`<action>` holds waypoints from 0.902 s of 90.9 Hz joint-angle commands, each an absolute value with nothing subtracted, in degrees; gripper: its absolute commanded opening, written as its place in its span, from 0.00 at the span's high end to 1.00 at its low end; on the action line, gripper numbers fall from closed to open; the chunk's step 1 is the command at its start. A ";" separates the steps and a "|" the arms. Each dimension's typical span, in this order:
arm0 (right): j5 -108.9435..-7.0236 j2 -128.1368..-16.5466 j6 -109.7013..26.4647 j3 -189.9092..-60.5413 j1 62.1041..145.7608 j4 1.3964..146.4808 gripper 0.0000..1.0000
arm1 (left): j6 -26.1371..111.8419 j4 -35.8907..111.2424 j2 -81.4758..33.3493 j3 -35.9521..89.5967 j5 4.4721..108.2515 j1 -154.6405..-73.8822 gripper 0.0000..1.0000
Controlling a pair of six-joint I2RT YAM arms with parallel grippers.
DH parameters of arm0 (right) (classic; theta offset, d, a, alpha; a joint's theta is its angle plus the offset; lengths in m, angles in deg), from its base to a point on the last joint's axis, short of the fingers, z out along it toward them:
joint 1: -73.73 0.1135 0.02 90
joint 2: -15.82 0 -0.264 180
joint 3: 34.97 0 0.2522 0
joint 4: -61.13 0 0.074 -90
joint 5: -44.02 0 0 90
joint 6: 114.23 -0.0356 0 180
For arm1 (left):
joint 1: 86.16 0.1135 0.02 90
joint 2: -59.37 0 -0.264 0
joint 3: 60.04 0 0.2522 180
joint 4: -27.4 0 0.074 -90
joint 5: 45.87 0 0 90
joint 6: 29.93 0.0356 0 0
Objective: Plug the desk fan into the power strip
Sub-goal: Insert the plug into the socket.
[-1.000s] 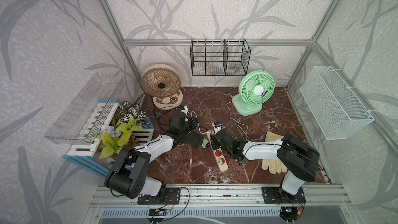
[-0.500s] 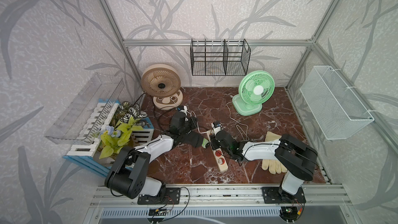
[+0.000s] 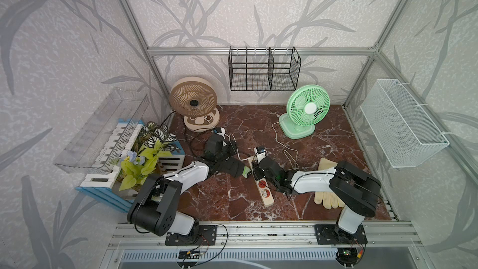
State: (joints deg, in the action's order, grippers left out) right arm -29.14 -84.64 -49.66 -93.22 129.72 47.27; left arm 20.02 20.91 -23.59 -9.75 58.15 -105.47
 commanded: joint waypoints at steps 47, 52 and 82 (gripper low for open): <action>-29.29 -84.40 -48.11 -92.81 128.12 46.67 1.00 | 20.96 19.45 -24.70 -9.94 58.63 -105.23 1.00; -30.05 -84.17 -47.91 -92.41 128.13 45.44 1.00 | 20.96 19.38 -24.74 -9.90 58.70 -105.23 1.00; -31.95 -84.21 -47.53 -90.98 128.40 39.25 1.00 | 20.96 19.10 -25.00 -10.01 58.73 -105.23 1.00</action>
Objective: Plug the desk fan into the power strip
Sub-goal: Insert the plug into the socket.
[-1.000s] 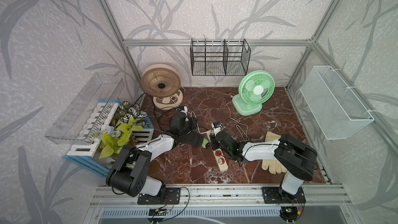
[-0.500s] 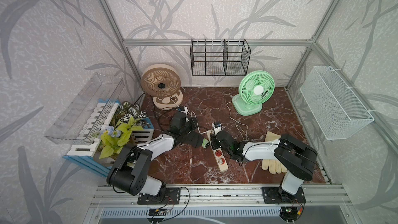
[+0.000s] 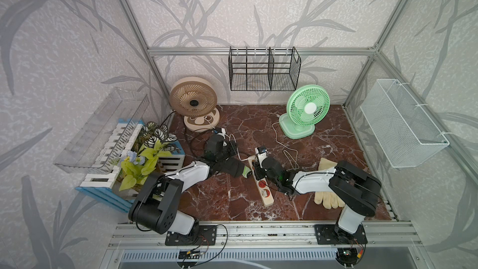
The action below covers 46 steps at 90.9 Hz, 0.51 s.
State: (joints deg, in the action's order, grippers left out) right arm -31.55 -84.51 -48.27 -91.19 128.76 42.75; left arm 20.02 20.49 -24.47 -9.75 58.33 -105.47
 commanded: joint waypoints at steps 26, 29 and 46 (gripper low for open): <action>-31.18 -85.03 -47.04 -90.23 128.40 37.22 1.00 | 21.04 18.92 -25.93 -9.76 58.79 -105.26 1.00; -31.10 -85.44 -47.12 -90.22 128.38 37.27 1.00 | 21.05 18.88 -26.17 -9.73 58.87 -105.24 1.00; -30.12 -87.64 -48.25 -90.29 128.40 39.27 1.00 | 21.13 18.92 -26.84 -9.61 58.90 -105.23 1.00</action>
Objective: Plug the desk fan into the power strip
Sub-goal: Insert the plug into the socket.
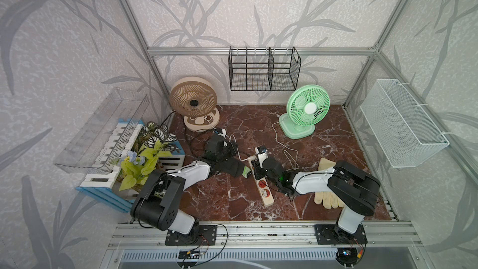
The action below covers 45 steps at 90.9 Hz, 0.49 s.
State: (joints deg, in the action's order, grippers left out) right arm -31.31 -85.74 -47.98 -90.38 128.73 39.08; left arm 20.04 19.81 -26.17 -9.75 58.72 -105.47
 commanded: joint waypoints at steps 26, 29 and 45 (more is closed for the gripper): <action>-28.58 -86.93 -48.34 -89.21 128.39 41.69 1.00 | 21.14 18.92 -27.03 -9.39 58.99 -105.23 1.00; -28.39 -86.74 -48.25 -89.19 128.35 42.20 1.00 | 21.18 18.92 -27.03 -9.40 58.99 -105.23 1.00; -27.25 -87.11 -47.62 -89.13 128.40 43.66 1.00 | 21.22 19.00 -27.12 -9.39 58.99 -105.23 1.00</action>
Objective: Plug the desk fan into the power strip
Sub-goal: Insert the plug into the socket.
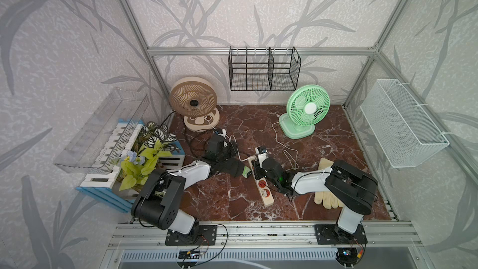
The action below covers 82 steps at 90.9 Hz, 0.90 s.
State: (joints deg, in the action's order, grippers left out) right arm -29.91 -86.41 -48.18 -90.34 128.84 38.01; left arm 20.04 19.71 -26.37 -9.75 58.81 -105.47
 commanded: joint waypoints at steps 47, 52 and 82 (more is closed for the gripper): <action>-25.22 -89.63 -48.55 -88.86 128.31 43.75 1.00 | 21.31 18.92 -27.15 -9.36 59.01 -105.25 1.00; -25.21 -89.65 -48.58 -88.98 128.31 43.54 1.00 | 21.31 18.88 -27.20 -9.39 58.99 -105.24 1.00; -27.21 -89.50 -49.03 -89.94 128.92 41.22 1.00 | 21.31 18.49 -27.49 -9.46 59.24 -105.24 1.00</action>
State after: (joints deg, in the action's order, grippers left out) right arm -28.03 -86.89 -48.86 -90.25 129.04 37.07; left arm 20.09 19.66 -26.91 -9.75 58.90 -105.47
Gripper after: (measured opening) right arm 0.177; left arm 0.031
